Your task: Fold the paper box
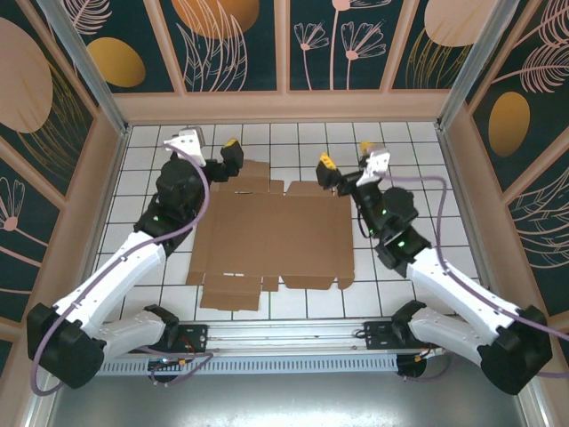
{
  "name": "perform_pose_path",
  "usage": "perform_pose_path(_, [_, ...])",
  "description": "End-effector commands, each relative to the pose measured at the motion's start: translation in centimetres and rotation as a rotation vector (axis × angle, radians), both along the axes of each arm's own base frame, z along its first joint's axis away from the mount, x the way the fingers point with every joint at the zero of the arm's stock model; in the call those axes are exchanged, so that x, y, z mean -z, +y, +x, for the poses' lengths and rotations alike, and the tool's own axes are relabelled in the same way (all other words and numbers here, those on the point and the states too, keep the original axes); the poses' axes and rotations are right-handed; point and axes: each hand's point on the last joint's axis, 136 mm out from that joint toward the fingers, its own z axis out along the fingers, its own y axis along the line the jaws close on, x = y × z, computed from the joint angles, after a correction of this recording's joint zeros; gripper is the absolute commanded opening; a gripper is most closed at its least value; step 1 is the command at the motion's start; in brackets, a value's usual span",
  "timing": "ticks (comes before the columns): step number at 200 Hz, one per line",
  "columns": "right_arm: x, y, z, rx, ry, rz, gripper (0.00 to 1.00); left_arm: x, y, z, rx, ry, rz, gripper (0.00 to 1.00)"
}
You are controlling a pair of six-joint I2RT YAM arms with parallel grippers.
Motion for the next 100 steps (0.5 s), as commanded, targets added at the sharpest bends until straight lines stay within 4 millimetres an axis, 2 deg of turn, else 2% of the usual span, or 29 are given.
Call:
perform_pose_path(1, [2.6, 0.5, -0.5, -0.163, 0.229, 0.011, 0.99, 8.7, 2.5, -1.5, -0.135, 0.383, 0.027, 0.99])
perform_pose_path(10, [2.9, 0.1, -0.3, -0.200, 0.238, 0.076, 0.99, 9.8, 1.9, -1.5, -0.118, 0.402, -0.030, 0.99])
perform_pose_path(15, [3.0, 0.1, -0.3, -0.220, 0.241, 0.098, 0.99, 11.4, 1.8, -1.8, -0.122, 0.430, -0.054, 0.99])
perform_pose_path(24, [3.9, 0.4, 0.2, -0.233, 0.279, 0.097, 0.99, 12.7, 1.2, -2.1, -0.102, 0.457, -0.103, 0.99])
perform_pose_path(39, [7.4, 0.0, 2.8, -0.129, 0.440, 0.087, 0.99, 14.2, -0.3, -2.7, -0.024, 0.492, -0.185, 0.99])
perform_pose_path(47, [10.1, -0.5, 4.4, -0.049, 0.547, 0.060, 0.99, 15.1, -1.3, -3.2, 0.028, 0.508, -0.223, 0.99])
perform_pose_path(57, [13.5, -0.1, 5.7, -0.027, 0.656, -0.016, 0.99, 16.3, -2.2, -3.7, 0.074, 0.528, -0.268, 0.97])
perform_pose_path(66, [15.8, 0.3, 6.3, -0.018, 0.721, -0.039, 0.99, 17.9, -2.8, -4.0, 0.099, 0.567, -0.280, 0.82])
perform_pose_path(81, [18.8, 1.6, 6.5, -0.071, 0.770, -0.064, 0.97, 20.7, -3.6, -4.5, 0.131, 0.650, -0.271, 0.50])
perform_pose_path(90, [20.6, 2.2, 6.7, -0.081, 0.810, -0.098, 0.84, 22.4, -4.0, -4.9, 0.141, 0.696, -0.267, 0.30])
perform_pose_path(100, [22.8, 3.1, 7.1, -0.078, 0.864, -0.171, 0.66, 24.1, -4.5, -5.2, 0.157, 0.746, -0.276, 0.18])
